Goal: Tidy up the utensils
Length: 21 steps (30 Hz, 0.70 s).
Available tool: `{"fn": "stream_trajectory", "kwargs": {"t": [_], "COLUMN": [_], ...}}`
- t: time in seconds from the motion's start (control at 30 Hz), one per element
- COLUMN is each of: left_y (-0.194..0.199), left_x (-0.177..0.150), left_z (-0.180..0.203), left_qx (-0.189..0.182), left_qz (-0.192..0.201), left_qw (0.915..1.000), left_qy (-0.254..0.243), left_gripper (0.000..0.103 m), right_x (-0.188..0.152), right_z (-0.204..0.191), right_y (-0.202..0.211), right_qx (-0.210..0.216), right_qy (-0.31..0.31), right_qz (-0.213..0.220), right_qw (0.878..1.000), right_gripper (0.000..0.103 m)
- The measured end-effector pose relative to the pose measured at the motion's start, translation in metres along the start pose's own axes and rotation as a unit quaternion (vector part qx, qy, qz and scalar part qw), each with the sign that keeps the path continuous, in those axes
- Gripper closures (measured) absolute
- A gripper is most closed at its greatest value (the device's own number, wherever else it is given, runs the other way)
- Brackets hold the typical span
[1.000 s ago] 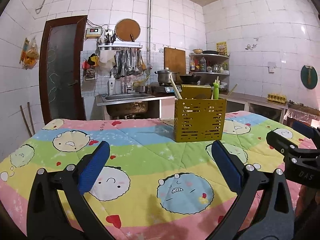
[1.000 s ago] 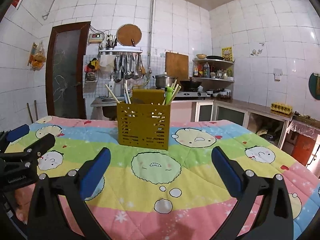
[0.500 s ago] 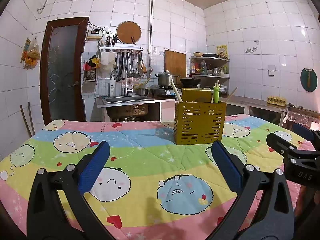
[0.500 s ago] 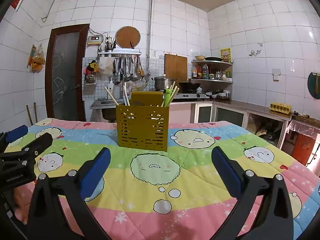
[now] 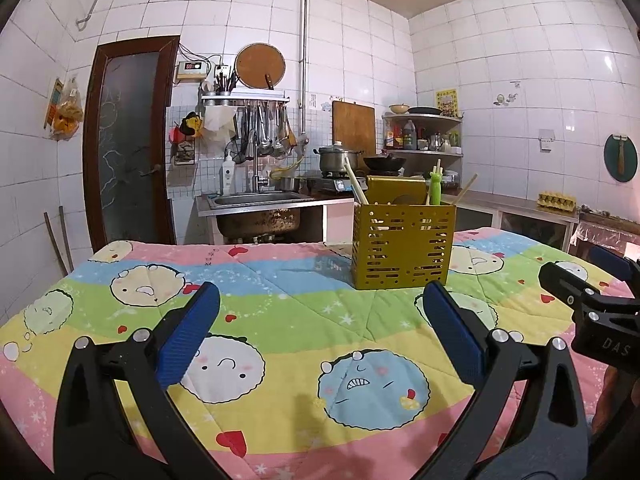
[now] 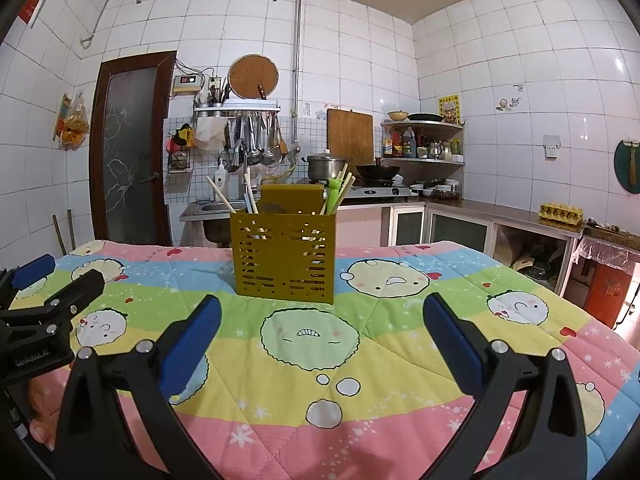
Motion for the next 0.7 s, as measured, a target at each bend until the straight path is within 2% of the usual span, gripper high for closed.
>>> {"fn": "stream_trajectory", "kwargs": {"t": [0.7], "left_y": [0.0005], "left_x": [-0.0008], "left_z": [0.0017], "left_qx": [-0.001], "left_qz": [0.003], "left_qw": [1.0000], "left_qy": [0.000], "left_gripper": [0.005], "right_x": [-0.0006], "right_z": [0.0007], "right_y": [-0.0003], "right_qx": [-0.002], "right_qy": [0.002], "right_qz": [0.000], "right_qw": [1.000], "right_gripper": [0.004]}}
Point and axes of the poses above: each gripper's, at about its wrist camera, not at the fingertips, and y roughly against the way its jaws point, z to its right, x to its top, the point moved 10 cm from there along -y, roughly the way its jaws point, and after that the axes turned 3 degrees about z, right-handed, at the moved point
